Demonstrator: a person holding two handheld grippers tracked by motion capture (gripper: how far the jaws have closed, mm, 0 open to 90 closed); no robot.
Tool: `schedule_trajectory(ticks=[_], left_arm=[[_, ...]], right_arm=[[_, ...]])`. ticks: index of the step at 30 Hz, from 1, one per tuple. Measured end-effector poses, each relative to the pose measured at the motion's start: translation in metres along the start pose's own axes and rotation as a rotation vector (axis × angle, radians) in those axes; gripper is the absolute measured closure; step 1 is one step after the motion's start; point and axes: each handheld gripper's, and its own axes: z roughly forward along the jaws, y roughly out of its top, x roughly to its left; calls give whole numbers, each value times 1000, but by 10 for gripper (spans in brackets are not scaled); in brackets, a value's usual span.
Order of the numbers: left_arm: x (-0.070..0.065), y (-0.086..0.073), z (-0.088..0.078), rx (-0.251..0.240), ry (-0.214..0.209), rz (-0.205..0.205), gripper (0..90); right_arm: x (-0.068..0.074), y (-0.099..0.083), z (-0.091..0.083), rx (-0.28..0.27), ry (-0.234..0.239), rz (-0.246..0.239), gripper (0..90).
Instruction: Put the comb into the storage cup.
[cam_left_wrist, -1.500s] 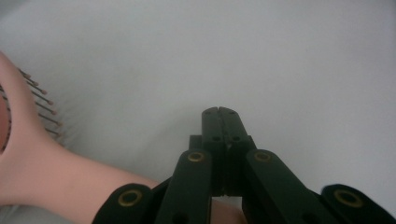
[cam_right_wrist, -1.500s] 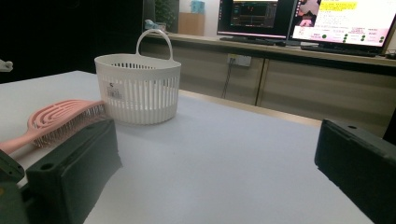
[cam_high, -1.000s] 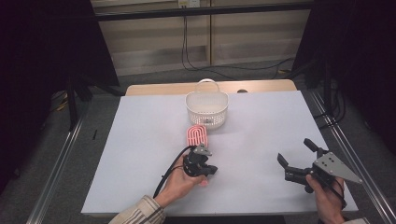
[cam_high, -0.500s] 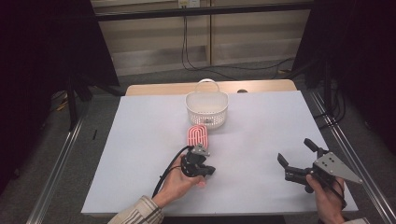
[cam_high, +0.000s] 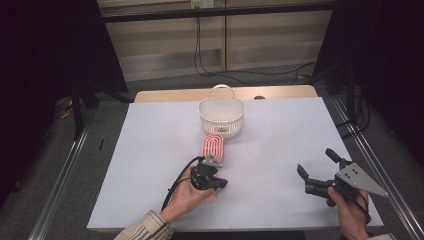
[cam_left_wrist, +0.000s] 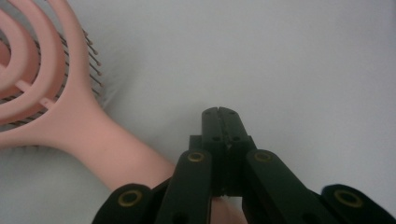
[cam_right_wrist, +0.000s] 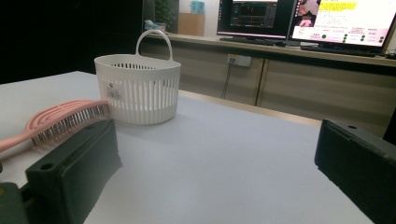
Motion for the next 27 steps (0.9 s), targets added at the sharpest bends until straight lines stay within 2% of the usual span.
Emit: schedule_trajectory(ticks=[27], left_arm=[[7, -4, -7, 5, 5, -21, 900]], right_arm=[[0, 0, 0, 0, 1, 0, 0]])
